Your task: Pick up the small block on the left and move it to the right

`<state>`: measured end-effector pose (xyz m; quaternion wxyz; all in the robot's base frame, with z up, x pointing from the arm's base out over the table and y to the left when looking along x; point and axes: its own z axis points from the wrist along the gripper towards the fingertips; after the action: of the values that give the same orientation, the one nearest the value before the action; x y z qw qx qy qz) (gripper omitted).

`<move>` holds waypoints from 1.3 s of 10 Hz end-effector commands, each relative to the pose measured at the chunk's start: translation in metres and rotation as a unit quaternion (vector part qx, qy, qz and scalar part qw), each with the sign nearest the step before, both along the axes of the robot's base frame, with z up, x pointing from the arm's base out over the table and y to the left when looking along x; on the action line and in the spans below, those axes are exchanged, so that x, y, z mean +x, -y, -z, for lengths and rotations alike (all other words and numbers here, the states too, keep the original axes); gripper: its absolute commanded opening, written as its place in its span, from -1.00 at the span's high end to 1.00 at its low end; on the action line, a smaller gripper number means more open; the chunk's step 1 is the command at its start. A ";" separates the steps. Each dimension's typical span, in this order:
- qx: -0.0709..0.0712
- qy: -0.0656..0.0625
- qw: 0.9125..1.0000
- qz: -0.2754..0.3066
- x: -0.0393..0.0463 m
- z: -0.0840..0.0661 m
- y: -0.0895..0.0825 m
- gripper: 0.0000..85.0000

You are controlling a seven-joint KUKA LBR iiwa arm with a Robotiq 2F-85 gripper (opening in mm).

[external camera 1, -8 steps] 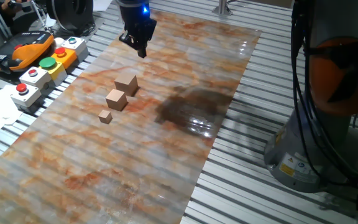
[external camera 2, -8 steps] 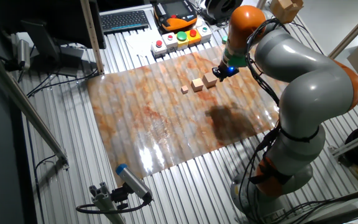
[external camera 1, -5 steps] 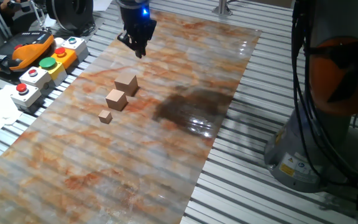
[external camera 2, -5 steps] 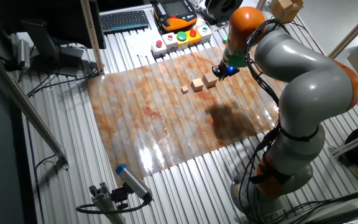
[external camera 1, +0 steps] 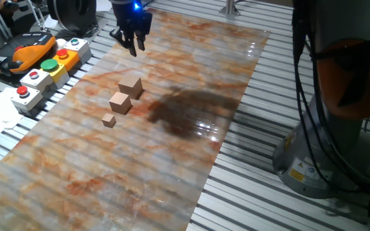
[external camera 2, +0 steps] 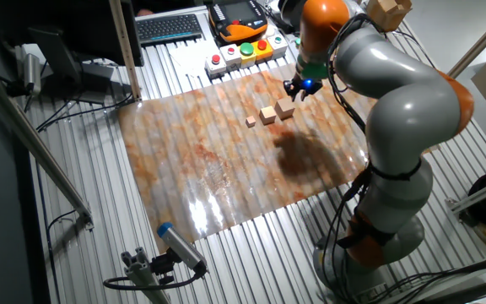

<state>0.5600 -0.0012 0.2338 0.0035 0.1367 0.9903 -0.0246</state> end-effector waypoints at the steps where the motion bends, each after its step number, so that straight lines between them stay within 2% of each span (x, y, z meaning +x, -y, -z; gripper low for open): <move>1: -0.006 0.000 1.000 0.000 0.0028 0.003 -0.001 -0.20; 3: 0.001 0.000 1.000 -0.004 0.0119 0.011 0.002 -0.20; 4: 0.001 0.001 1.000 -0.008 0.0207 0.012 0.003 -0.20; 6: -0.012 -0.006 1.000 -0.015 0.0332 0.007 0.001 -0.20; 8: -0.017 -0.024 0.999 -0.022 0.0492 0.008 0.001 -0.20; 9: -0.019 -0.019 0.999 -0.019 0.0522 0.016 0.001 -0.20; 10: -0.013 -0.018 1.000 -0.016 0.0547 0.024 0.002 -0.20; 11: -0.014 -0.016 1.000 -0.017 0.0562 0.031 0.001 -0.20; 13: -0.016 -0.017 1.000 -0.020 0.0592 0.038 -0.002 -0.20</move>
<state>0.6191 0.0011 0.1956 -0.0103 0.1164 0.9922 -0.0426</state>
